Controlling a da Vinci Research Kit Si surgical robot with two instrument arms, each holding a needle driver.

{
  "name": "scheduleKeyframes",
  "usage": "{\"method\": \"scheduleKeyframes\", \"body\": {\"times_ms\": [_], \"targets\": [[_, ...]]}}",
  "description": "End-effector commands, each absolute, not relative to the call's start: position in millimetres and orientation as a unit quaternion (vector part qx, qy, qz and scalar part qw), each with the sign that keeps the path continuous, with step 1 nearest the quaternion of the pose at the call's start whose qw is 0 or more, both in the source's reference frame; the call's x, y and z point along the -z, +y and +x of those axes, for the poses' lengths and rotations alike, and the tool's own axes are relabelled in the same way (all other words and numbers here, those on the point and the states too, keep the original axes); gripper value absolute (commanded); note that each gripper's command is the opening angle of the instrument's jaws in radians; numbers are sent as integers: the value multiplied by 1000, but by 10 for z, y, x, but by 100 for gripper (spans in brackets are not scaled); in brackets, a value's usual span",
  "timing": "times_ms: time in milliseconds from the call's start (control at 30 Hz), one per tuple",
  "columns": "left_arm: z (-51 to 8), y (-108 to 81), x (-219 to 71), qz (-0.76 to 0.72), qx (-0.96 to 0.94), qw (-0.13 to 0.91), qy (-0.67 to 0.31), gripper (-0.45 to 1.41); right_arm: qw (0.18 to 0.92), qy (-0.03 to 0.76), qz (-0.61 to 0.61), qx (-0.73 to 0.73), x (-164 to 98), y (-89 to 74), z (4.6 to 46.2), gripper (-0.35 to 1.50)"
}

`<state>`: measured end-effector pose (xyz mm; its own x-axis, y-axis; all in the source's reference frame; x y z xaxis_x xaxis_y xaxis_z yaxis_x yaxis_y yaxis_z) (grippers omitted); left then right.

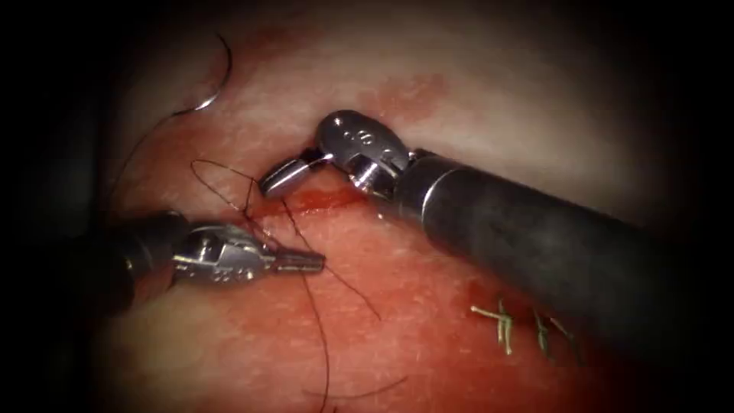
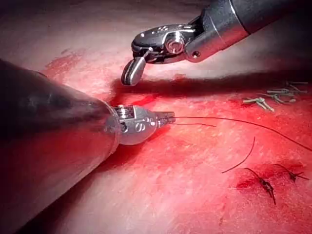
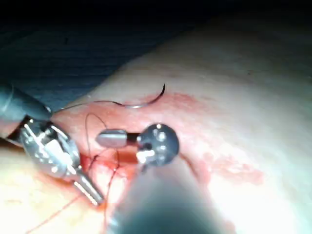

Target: Wound Closure

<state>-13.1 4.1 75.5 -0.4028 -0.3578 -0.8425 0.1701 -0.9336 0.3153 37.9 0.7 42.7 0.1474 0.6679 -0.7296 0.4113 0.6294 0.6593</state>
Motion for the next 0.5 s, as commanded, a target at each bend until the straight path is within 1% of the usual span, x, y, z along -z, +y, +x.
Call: {"method": "scheduleKeyframes", "body": {"times_ms": [33,167,267,500], "targets": [[-139,41,-760,523,833,158,-90,-45,635,647,411,-99,-436,12,396,-35],[-154,38,-737,525,831,158,-90,-45,654,638,395,-93,-464,-7,427,-35],[-160,37,-728,525,830,163,-93,-45,655,638,395,-84,-474,-17,438,-35],[-173,37,-727,529,826,170,-97,-45,651,640,400,-80,-468,-20,452,-35]]}}
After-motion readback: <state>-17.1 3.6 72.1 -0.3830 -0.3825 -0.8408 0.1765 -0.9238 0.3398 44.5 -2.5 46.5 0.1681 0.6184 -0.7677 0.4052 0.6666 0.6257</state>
